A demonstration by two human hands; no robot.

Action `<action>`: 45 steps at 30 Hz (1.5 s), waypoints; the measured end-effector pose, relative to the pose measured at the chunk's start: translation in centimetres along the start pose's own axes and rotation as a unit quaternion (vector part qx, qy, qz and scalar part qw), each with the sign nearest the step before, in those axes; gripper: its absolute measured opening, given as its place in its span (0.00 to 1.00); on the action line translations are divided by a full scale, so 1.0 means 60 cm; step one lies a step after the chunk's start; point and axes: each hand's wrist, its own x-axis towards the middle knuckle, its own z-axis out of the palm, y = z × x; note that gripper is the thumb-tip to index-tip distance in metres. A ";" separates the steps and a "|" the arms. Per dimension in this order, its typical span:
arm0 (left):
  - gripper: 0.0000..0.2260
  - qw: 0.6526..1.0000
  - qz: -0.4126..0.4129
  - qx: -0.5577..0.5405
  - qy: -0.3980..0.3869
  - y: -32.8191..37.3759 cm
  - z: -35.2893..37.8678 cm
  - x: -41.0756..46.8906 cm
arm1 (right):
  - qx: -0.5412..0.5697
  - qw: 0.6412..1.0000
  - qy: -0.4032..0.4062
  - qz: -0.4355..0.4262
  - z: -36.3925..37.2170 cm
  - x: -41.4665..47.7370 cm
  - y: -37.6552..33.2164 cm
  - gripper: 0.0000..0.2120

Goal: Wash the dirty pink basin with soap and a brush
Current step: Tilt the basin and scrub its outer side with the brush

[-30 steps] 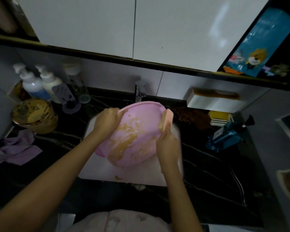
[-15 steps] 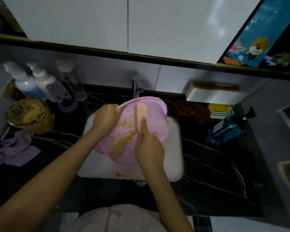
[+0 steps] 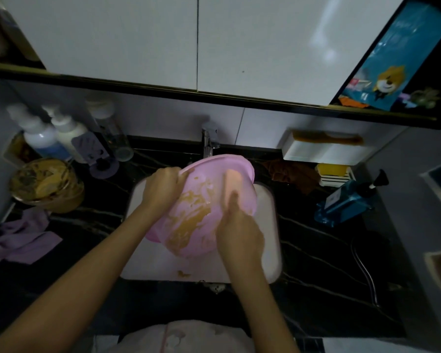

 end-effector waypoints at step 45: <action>0.22 1.000 0.017 0.013 -0.013 0.000 0.012 0.011 | -0.073 0.972 0.076 -0.209 0.009 0.011 0.080 0.23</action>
